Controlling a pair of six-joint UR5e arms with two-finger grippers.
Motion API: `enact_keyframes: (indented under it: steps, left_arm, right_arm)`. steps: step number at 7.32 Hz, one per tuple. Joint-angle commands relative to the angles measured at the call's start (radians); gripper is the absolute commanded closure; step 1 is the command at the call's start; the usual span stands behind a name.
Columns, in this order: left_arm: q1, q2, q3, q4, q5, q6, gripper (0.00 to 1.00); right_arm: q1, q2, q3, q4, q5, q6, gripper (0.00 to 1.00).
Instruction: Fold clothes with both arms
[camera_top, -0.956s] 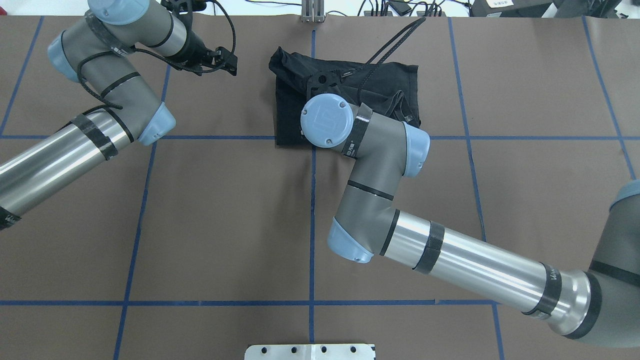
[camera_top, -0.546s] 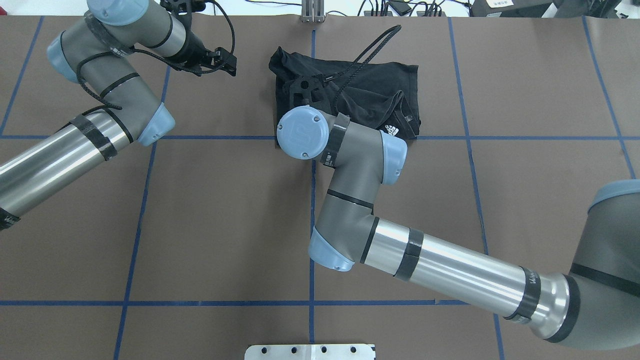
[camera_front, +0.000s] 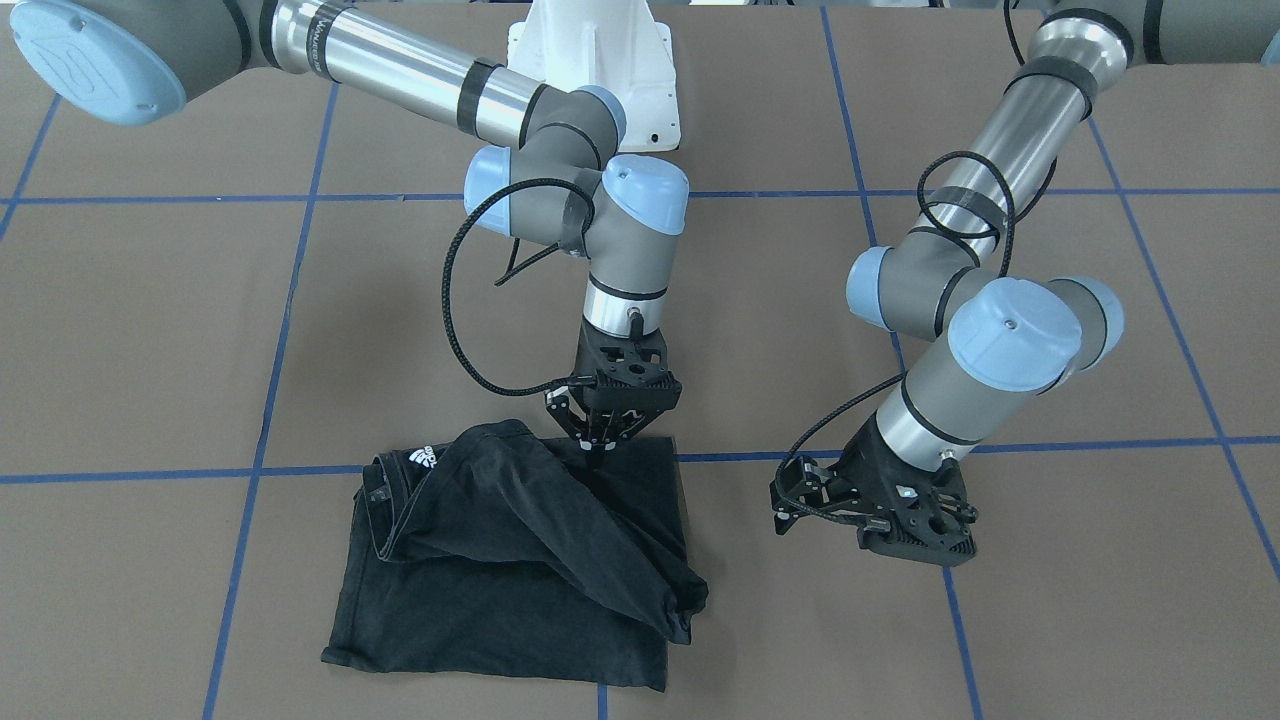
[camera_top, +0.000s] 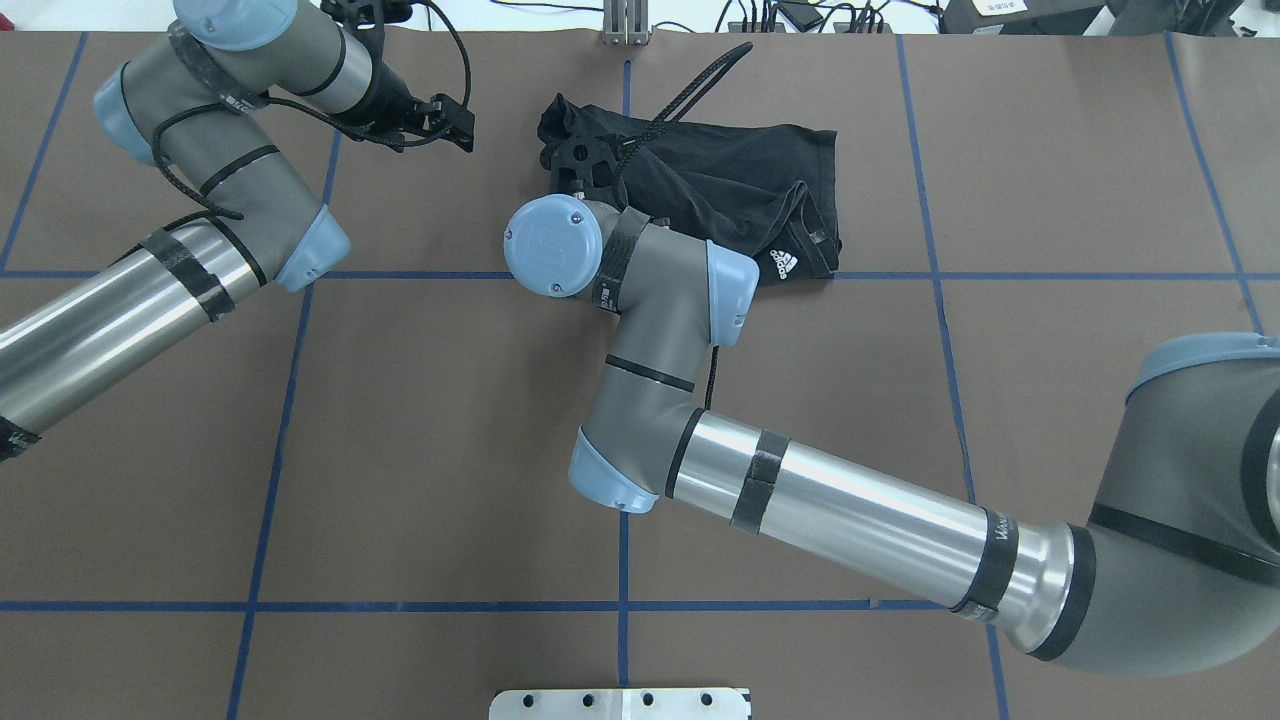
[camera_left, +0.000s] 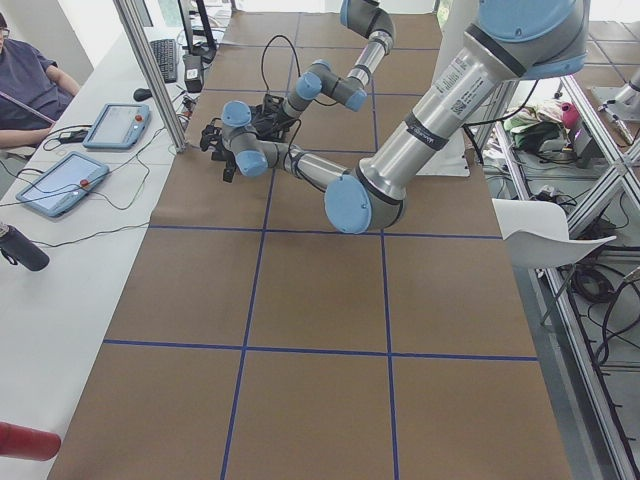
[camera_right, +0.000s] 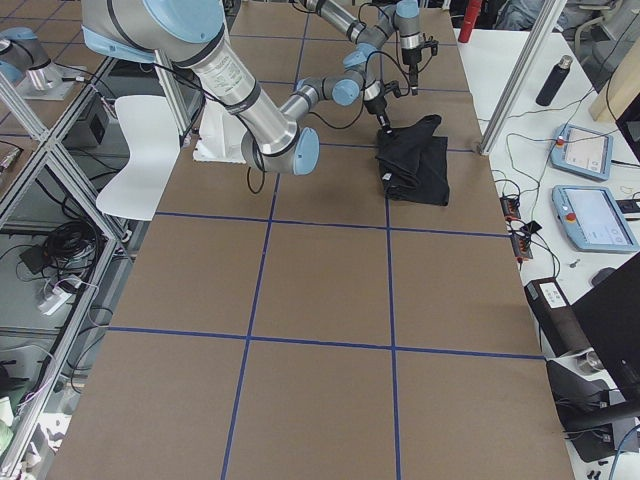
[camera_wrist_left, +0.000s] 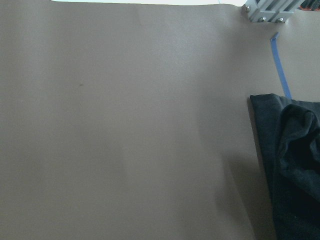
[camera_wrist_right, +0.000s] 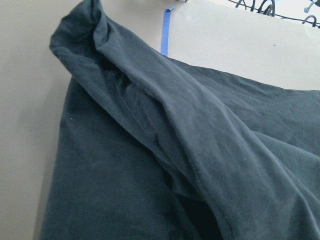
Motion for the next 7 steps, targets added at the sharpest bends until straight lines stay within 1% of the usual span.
enact_keyframes:
  steps: [1, 3, 4, 5, 6, 7]
  left_arm:
    - [0.0, 0.0, -0.008, 0.001, 0.0, 0.0, 0.0]
    - [-0.001, 0.0, -0.008, 0.001, 0.0, 0.0, 0.0]
    - [0.0, 0.0, -0.012, 0.002, 0.0, 0.0, 0.0]
    - [-0.001, 0.0, -0.026, 0.008, 0.001, -0.002, 0.0]
    - [-0.001, 0.0, -0.034, 0.011, 0.001, -0.002, 0.0]
    - [-0.001, 0.026, -0.058, 0.011, 0.003, -0.003, 0.0]
  right_arm:
    - [0.049, 0.001, -0.038, 0.012, -0.023, -0.02, 1.0]
    - [0.1, 0.001, -0.135, 0.143, -0.02, -0.121, 1.0]
    - [0.143, 0.007, -0.152, 0.156, -0.001, -0.196, 1.0]
    - [0.184, 0.035, -0.201, 0.181, 0.056, -0.258, 1.0]
    - [0.203, 0.067, -0.32, 0.321, 0.073, -0.289, 1.0]
    - [0.22, 0.16, -0.509, 0.469, 0.108, -0.293, 1.0]
